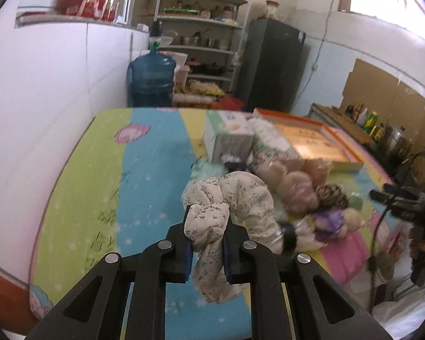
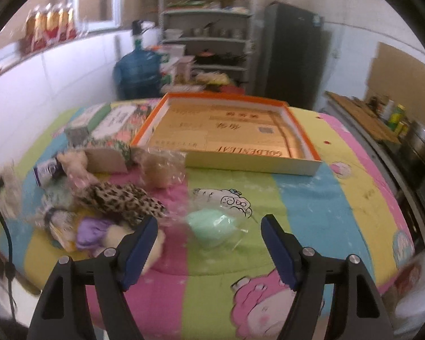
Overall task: Organize soft objects
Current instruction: 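Grasp the green ball in clear bag with right tool while left tool lifts scrunchie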
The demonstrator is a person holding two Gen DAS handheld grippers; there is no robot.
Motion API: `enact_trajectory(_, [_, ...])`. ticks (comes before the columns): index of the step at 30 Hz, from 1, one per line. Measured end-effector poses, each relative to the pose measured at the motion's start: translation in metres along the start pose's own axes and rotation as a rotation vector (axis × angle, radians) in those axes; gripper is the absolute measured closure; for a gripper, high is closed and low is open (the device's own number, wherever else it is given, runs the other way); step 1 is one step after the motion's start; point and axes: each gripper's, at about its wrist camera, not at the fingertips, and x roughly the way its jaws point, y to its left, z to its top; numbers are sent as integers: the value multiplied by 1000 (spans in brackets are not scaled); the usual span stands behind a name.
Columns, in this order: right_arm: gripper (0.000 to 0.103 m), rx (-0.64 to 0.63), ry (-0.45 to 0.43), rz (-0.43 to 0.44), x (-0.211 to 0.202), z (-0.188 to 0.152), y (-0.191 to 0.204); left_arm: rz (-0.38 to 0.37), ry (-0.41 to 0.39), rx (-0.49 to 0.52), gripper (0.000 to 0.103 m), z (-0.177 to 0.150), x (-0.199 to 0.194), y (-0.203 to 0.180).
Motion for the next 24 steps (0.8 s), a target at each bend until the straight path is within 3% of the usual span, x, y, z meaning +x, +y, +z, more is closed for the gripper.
enact_trajectory(6, [27, -111, 80, 73, 34, 5, -8, -1, -11, -1, 87, 12, -2, -3])
enact_trajectory(13, [28, -117, 133, 113, 59, 4, -9, 18, 4, -16, 87, 19, 5, 1])
enact_trajectory(14, [32, -108, 138, 122, 61, 3, -9, 19, 5, -18, 87, 20, 6, 1])
enact_trajectory(15, [48, -101, 141, 128, 61, 3, -9, 19, 6, -20, 87, 20, 6, 2])
enact_trajectory(16, [51, -99, 138, 117, 60, 2, -8, 18, 6, -21, 87, 21, 7, 2])
enact_trajectory(24, [55, -82, 85, 80, 45, -4, 1, -5, 0, -9, 87, 23, 9, -4])
